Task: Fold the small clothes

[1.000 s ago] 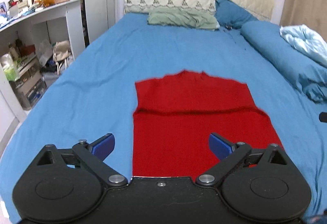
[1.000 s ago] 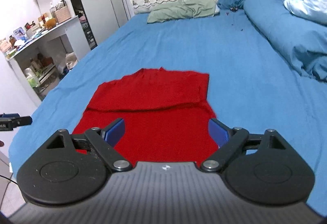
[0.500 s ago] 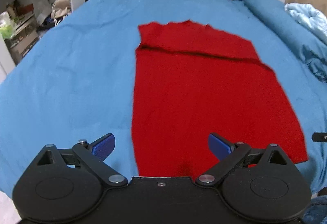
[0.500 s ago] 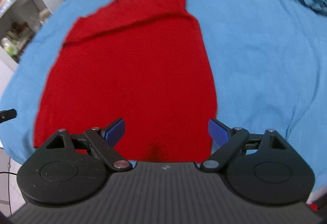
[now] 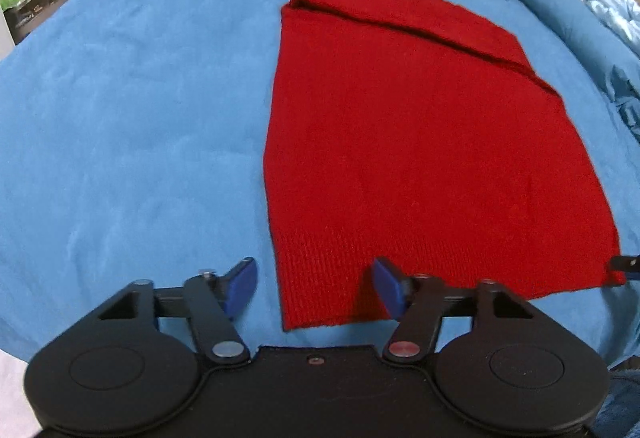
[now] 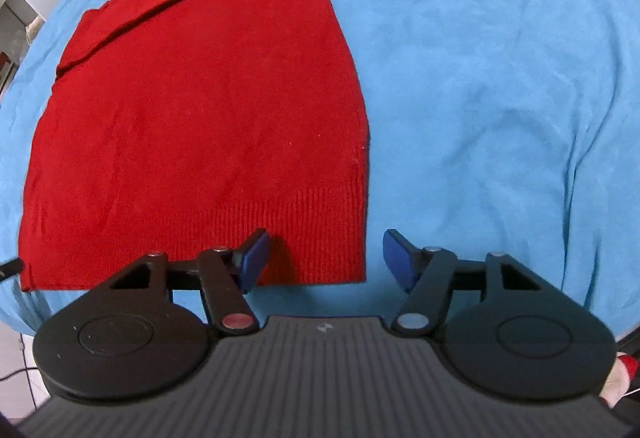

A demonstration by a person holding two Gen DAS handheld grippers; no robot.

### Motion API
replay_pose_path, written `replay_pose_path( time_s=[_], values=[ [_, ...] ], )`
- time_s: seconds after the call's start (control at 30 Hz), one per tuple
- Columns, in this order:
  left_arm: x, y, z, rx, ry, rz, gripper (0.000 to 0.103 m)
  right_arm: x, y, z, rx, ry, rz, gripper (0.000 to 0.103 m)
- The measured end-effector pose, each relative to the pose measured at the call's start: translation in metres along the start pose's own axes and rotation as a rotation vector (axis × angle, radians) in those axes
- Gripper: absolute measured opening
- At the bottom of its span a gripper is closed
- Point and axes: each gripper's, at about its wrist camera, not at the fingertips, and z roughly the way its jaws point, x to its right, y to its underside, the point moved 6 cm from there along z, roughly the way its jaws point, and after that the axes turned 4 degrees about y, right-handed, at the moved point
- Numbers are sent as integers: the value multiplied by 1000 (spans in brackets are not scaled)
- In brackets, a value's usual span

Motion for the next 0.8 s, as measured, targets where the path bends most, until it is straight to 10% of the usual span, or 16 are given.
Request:
replay_pose_path(
  time_s=[0.33,0.63,0.8],
  values=[
    [3,7,6,2,-30,25,63,-9,-5,12,-23,24,-20,63],
    [13,6,8,-22,-8,36,10,-8,-2,14,-50,20,-57,28],
    [15,3,0,-14,-10,35,6,-4,-8,11,-45,5,-32,22]
  ],
)
